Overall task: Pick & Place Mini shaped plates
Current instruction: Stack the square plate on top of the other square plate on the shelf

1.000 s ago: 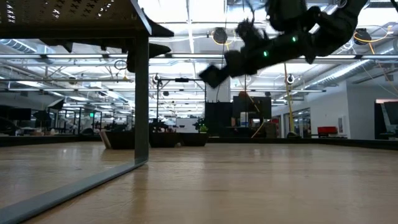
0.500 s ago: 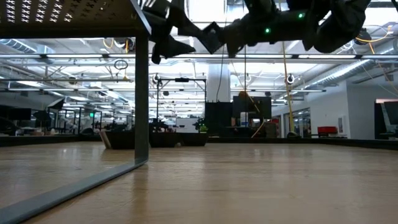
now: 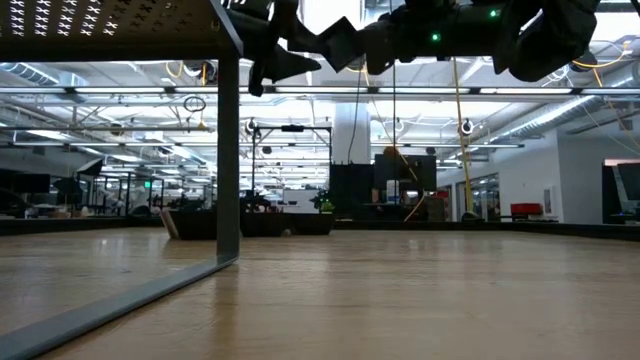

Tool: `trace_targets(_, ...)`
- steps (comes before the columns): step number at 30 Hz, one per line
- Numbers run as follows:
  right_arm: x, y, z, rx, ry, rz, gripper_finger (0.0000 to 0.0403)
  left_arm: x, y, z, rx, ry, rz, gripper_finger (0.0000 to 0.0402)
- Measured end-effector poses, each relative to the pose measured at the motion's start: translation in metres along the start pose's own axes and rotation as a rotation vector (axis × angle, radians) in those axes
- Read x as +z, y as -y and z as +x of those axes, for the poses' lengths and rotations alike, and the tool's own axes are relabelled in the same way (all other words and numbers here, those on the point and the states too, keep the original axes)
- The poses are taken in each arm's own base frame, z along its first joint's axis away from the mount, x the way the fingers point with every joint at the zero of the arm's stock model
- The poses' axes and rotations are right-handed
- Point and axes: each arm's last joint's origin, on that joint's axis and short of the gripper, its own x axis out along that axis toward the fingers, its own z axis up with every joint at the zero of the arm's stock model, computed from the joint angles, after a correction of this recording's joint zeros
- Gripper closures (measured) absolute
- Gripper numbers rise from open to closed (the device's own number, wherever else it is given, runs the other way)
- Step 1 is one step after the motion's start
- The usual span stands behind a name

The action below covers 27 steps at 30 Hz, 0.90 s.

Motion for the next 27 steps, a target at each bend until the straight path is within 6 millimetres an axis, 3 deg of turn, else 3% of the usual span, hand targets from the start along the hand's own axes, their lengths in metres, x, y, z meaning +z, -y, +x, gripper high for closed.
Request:
trace_targets(8,0.002,-0.002,-0.001,0.045,0.039,0.056,0.0392,0.001,0.001,0.0,-0.021,0.008,-0.003,0.0385)
trace_targets(13,0.001,-0.005,-0.003,0.02,-0.029,0.063,0.0353,0.005,0.003,-0.002,-0.054,0.023,0.026,0.0387)
trace_targets(19,0.003,-0.015,-0.015,-0.095,-0.229,0.03,0.027,0.032,0.008,-0.022,-0.094,0.059,0.114,0.0391)
trace_targets(24,0.008,-0.02,-0.023,-0.139,-0.3,-0.023,0.0226,0.05,0.015,-0.046,-0.282,-0.012,0.085,0.0394)
trace_targets(27,0.008,-0.02,-0.023,-0.141,-0.305,-0.025,0.0212,0.061,0.025,-0.056,-0.428,-0.158,-0.014,0.0395)
